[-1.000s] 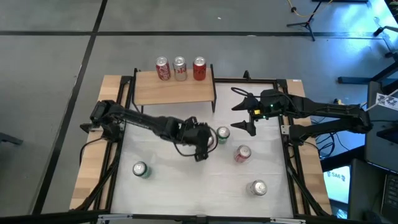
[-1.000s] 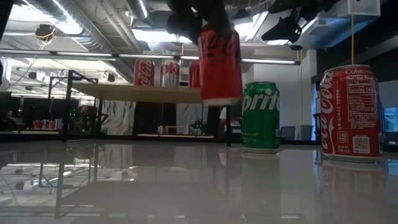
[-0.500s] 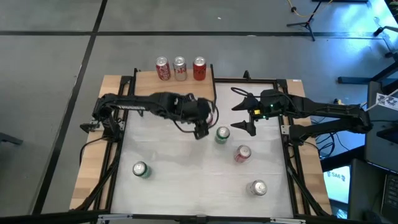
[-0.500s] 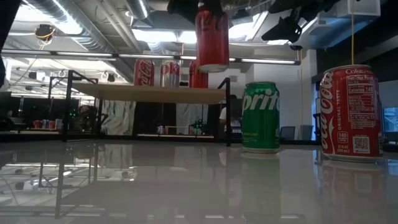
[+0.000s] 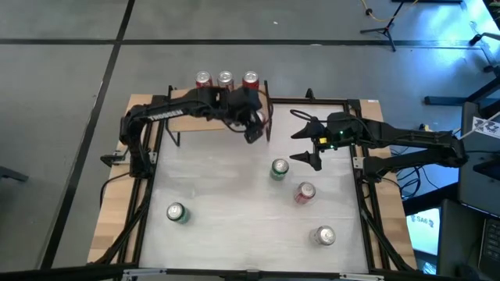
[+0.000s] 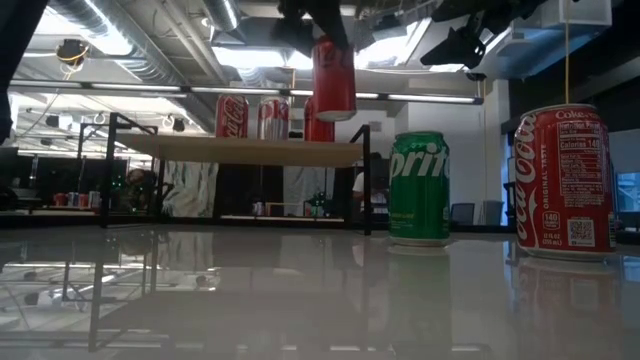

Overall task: Place canned beverage on shelf
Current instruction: Put the red black soda can on the shelf aligned with the other red black soda can

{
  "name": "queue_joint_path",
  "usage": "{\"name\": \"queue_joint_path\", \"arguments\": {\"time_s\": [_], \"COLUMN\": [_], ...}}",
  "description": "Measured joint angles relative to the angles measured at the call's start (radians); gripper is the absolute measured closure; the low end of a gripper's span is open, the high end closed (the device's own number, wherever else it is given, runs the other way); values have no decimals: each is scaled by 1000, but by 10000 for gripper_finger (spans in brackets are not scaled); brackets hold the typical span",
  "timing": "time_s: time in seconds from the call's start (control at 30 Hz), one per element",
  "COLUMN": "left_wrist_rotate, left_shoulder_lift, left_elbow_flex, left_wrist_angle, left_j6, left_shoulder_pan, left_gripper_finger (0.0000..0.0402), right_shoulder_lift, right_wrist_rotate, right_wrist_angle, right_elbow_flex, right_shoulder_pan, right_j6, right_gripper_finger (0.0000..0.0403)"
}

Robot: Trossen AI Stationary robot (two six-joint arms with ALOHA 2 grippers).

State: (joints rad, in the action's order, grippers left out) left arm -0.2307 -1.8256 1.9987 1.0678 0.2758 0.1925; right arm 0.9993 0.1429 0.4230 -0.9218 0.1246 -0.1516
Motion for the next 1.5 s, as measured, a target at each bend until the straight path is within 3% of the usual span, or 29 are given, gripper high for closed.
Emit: {"name": "queue_joint_path", "arguments": {"time_s": [0.1,0.63,1.5], "left_wrist_rotate": [39,42,98], "left_shoulder_lift": [0,0,-55], "left_elbow_flex": [0,0,2], "left_wrist_angle": [0,-7,-45], "left_j6": [-20,-79,-69], "left_shoulder_pan": [43,167,201], "left_gripper_finger": [126,119,117], "right_shoulder_lift": [0,0,0], "right_wrist_rotate": [0,0,0], "right_wrist_angle": [1,2,1], "right_elbow_flex": [0,0,0], "right_shoulder_pan": [0,0,0], "right_j6": [0,0,3], "right_gripper_finger": [20,20,20]}}
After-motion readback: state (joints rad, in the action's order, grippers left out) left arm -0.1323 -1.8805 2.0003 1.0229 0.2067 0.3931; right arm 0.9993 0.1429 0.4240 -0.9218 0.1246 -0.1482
